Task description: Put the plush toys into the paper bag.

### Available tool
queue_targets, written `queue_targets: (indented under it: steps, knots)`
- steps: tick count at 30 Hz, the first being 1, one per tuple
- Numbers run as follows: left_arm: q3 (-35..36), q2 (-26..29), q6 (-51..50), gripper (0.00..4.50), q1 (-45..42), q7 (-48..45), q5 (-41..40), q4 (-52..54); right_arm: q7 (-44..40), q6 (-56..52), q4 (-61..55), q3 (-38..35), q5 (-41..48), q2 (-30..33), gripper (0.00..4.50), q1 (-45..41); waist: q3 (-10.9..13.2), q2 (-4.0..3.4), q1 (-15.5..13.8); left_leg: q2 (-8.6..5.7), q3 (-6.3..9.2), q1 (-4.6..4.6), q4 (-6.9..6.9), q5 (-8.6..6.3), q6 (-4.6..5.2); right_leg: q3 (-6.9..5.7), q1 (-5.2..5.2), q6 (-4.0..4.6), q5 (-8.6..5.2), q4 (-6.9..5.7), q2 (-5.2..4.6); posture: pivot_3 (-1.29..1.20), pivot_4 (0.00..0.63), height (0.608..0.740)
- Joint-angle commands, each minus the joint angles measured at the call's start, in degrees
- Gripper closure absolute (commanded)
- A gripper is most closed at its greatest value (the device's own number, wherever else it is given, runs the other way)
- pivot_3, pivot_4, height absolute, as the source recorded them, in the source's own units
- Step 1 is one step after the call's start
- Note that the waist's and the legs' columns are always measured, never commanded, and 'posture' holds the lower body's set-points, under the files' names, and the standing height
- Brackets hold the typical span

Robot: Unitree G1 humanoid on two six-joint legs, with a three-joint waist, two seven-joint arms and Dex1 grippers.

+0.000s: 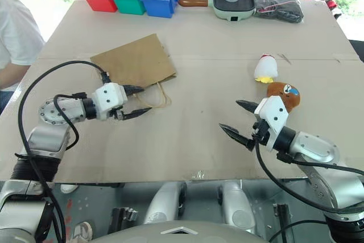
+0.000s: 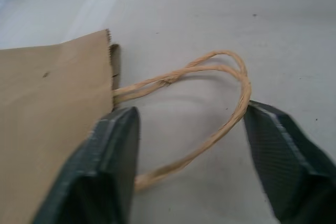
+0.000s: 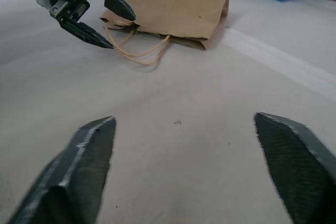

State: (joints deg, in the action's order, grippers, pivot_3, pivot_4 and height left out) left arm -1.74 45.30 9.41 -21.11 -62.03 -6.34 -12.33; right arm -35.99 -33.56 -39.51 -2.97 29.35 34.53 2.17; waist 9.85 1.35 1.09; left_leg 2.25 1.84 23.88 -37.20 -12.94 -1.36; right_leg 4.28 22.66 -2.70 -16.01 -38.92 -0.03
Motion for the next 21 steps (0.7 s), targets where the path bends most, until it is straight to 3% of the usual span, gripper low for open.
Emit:
queue_targets:
  steps: [1,3,4,5,10,16,21]
  knots:
    - [0.3,-0.1,2.3,3.16,-2.5,-2.9,-2.0,-1.9,2.1,-1.3,-3.2,0.0,0.8,-0.3,2.76,-0.2,0.0,0.0,-0.1,0.0,0.04,0.0,0.0,0.0,0.0,-0.03,0.0,0.0,0.0,-0.01,0.01,0.0,0.15,0.74]
    - [0.3,-0.2,2.7,4.17,-3.7,-4.4,-2.9,-3.3,2.8,-1.6,-3.5,0.3,0.9,-0.6,3.77,-0.3,0.0,0.0,-0.1,0.0,0.06,0.0,0.0,0.0,0.0,-0.05,0.0,0.0,0.0,-0.02,0.01,0.0,0.15,0.74]
    - [0.5,-0.5,1.7,4.5,-4.2,-5.3,-3.8,-3.6,3.3,-1.7,-3.5,0.5,0.7,-0.9,4.23,-0.5,0.0,0.0,-0.1,0.0,0.06,0.0,0.0,0.0,0.0,-0.05,0.0,0.0,0.0,-0.02,0.01,0.0,0.15,0.74]
    - [0.7,-0.8,-0.3,4.5,-4.7,-6.6,-5.6,-3.5,3.6,-1.8,-3.7,0.8,0.7,-1.1,4.38,-0.3,0.0,0.0,-0.1,0.0,0.05,0.0,-0.01,0.0,0.0,-0.05,-0.01,0.0,0.0,-0.02,0.01,0.0,0.15,0.74]
    - [1.1,-5.6,-17.4,4.5,-8.2,-12.4,-20.0,3.0,7.3,-1.9,-2.6,5.1,-1.4,-5.0,4.38,-3.3,0.0,0.01,-0.1,0.0,0.08,0.02,-0.05,0.0,0.0,-0.08,-0.02,-0.01,0.0,-0.04,0.01,0.0,0.15,0.74]
    - [-0.2,-12.6,-27.0,4.5,-11.5,-9.4,-25.1,9.2,14.6,-0.2,5.9,14.9,-11.6,-12.3,4.38,-10.7,0.0,0.02,0.1,-0.01,0.11,0.06,-0.16,0.0,0.0,-0.09,-0.03,-0.01,0.01,-0.08,0.03,0.0,0.15,0.74]
    - [1.9,-16.3,-32.5,4.5,-12.8,-5.2,-29.2,14.7,14.3,5.3,22.0,20.2,-16.6,-19.7,4.38,-17.0,0.0,0.02,0.8,0.0,0.16,0.05,-0.13,0.01,-0.01,-0.1,0.0,0.0,0.01,-0.14,0.06,0.0,0.15,0.74]
